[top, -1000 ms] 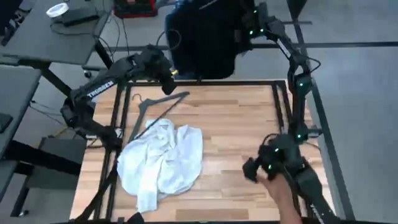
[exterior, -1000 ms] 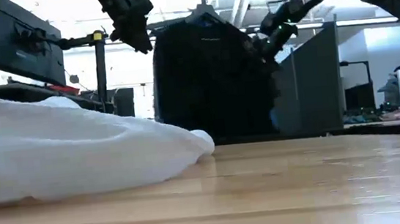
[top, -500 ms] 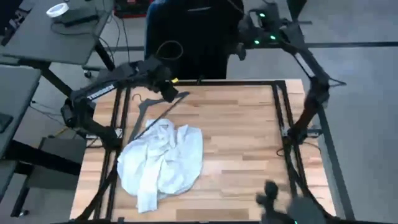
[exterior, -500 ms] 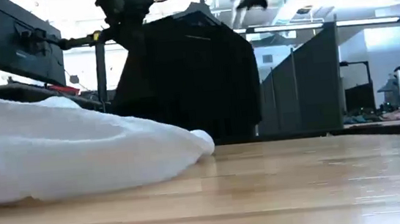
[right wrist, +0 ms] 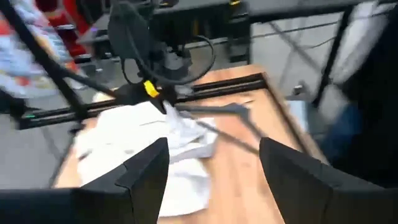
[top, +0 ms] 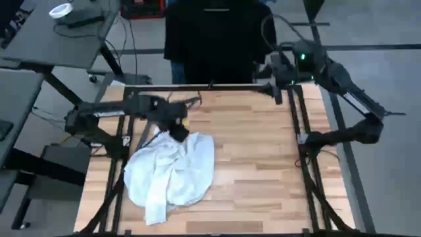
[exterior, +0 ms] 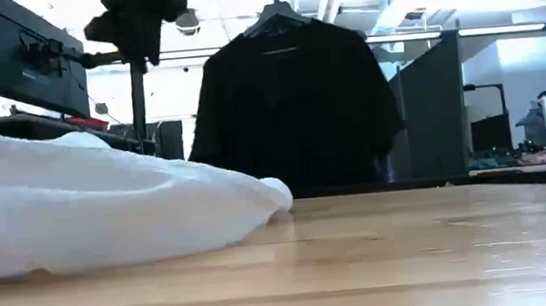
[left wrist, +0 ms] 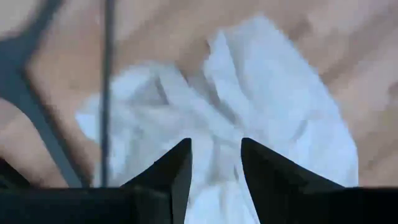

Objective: Hang clothes
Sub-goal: Move the white polo to the right

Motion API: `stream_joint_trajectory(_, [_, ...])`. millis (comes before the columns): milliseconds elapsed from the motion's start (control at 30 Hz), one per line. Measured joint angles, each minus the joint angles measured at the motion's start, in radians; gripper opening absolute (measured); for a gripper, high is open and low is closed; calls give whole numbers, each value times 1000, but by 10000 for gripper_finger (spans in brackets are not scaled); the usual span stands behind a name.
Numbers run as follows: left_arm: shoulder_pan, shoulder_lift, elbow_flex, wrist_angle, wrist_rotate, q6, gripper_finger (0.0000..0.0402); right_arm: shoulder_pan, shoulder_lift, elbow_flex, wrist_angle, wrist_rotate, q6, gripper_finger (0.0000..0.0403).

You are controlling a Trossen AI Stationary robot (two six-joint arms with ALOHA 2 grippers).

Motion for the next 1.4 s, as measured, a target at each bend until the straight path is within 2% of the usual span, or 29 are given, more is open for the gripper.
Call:
stream_joint_trajectory(167, [-90, 2, -114, 51, 17, 2, 127, 112, -55, -56, 38, 40, 106, 234])
stream_joint_trajectory(500, [-100, 2, -364, 204, 52, 195, 162, 352, -45, -57, 149, 334, 218, 234])
stream_joint_trajectory(667, [-101, 2, -422, 273, 55, 285, 163, 431, -23, -57, 160, 399, 300, 234])
stream_joint_trajectory(800, [-103, 2, -475, 344, 86, 360, 163, 506, -3, -58, 161, 492, 322, 234])
stream_joint_trajectory(1033, [-103, 7, -553, 462, 138, 371, 159, 603, 30, -58, 145, 619, 351, 234])
stream_joint_trajectory(1200, [-104, 11, -562, 496, 152, 360, 142, 664, 106, -122, 183, 634, 405, 234])
stream_joint_trajectory(1400, [-107, 11, -557, 516, 152, 295, 139, 702, 330, -220, 302, 631, 454, 234])
